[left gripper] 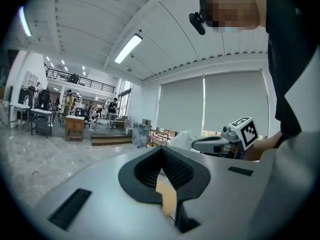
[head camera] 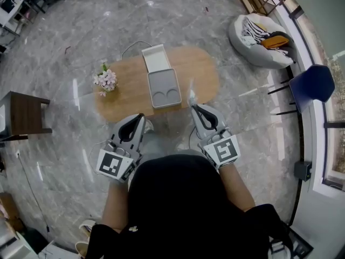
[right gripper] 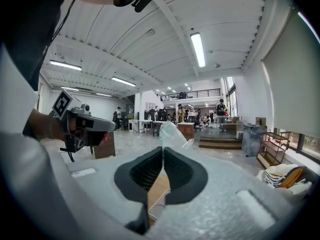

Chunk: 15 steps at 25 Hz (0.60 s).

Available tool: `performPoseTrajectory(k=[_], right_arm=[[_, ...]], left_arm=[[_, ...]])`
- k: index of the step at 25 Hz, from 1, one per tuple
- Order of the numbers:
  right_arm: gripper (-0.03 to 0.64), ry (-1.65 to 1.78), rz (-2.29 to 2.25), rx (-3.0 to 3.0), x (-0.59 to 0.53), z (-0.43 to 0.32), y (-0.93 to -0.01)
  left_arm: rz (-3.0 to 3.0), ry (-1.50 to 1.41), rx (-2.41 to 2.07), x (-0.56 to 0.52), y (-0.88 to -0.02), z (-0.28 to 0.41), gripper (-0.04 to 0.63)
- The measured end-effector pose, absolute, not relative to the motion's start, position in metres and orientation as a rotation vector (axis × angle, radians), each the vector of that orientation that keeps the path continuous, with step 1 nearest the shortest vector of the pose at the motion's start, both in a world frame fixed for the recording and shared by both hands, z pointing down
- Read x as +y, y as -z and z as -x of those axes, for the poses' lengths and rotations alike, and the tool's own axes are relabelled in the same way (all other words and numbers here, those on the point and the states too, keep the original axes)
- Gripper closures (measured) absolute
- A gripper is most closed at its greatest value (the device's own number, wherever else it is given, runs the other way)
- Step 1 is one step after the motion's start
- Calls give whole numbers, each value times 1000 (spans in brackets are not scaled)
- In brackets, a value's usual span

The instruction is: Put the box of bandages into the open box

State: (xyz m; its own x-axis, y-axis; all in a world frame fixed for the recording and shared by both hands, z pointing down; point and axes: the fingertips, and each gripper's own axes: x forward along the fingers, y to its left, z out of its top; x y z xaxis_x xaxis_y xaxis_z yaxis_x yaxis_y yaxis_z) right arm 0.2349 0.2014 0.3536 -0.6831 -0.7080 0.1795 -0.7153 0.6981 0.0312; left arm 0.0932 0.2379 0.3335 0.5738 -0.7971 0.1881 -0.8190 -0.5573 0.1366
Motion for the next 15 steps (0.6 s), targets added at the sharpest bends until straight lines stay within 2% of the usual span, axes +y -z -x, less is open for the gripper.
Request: performPoseTrajectory(k=[15], right_arm=[[611, -111, -1202, -2594, 104, -126, -373]], left_arm=[[-2591, -98, -1194, 114, -355, 12, 583]])
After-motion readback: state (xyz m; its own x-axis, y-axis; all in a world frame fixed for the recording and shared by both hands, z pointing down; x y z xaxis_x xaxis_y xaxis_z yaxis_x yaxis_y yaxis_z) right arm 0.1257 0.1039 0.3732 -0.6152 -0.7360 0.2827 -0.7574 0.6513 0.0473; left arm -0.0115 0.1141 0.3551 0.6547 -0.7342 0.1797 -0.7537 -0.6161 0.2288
